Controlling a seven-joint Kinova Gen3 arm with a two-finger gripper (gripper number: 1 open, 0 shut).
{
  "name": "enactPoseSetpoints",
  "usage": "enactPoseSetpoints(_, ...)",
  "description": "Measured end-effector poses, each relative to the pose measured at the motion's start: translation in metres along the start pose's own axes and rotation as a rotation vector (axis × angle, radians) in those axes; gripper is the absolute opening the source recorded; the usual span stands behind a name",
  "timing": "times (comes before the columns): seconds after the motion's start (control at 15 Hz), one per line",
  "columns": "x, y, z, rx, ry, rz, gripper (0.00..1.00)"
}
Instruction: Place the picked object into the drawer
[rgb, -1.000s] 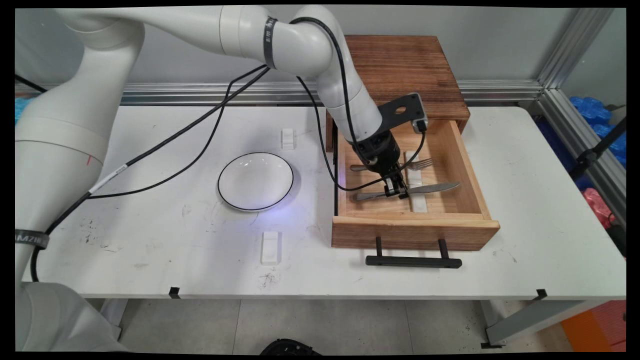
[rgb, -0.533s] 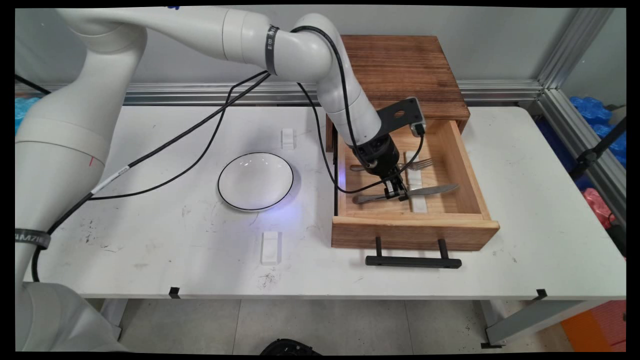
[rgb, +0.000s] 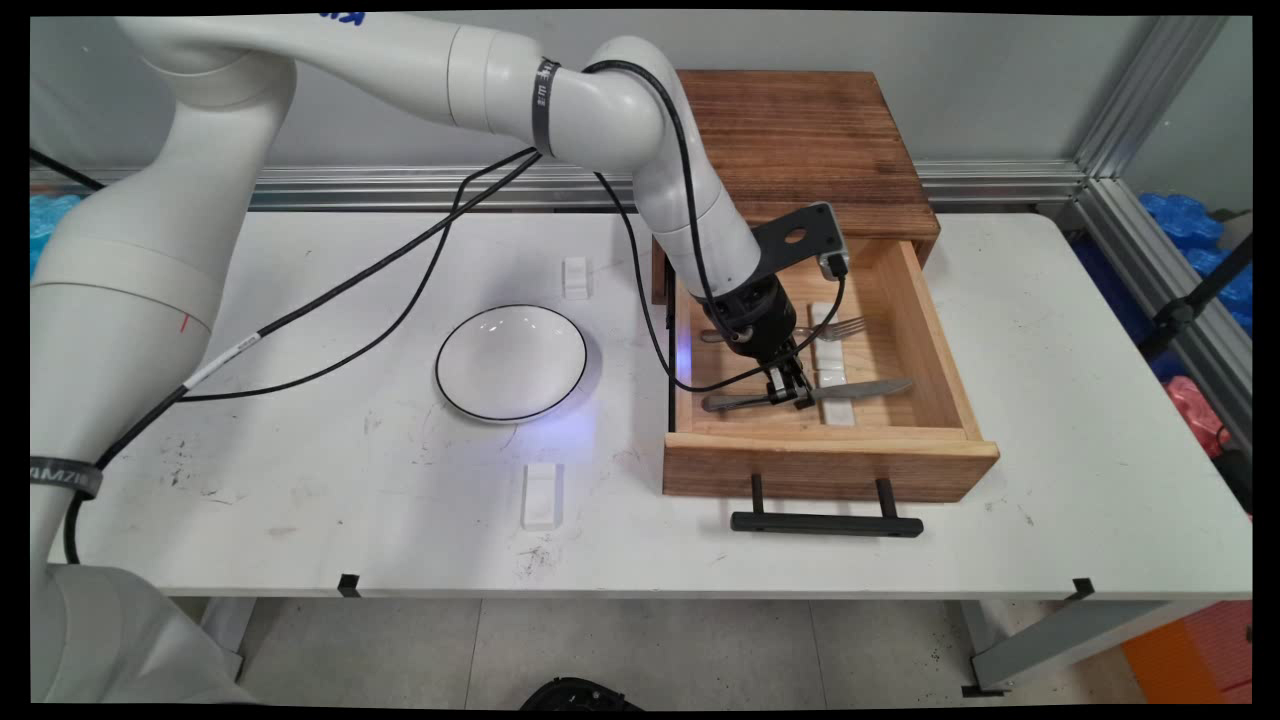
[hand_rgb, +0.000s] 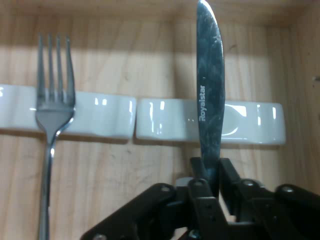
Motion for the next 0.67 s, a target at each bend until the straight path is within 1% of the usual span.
enactPoseSetpoints(0.07, 0.0000, 0.0002, 0.0004, -0.002, 0.000, -0.002, 0.00)
enactPoseSetpoints(0.13, 0.0000, 0.0004, 0.0008, -0.003, 0.001, -0.003, 1.00)
enactPoseSetpoints(0.67, 0.0006, -0.0001, -0.0005, -0.004, 0.001, -0.007, 1.00)
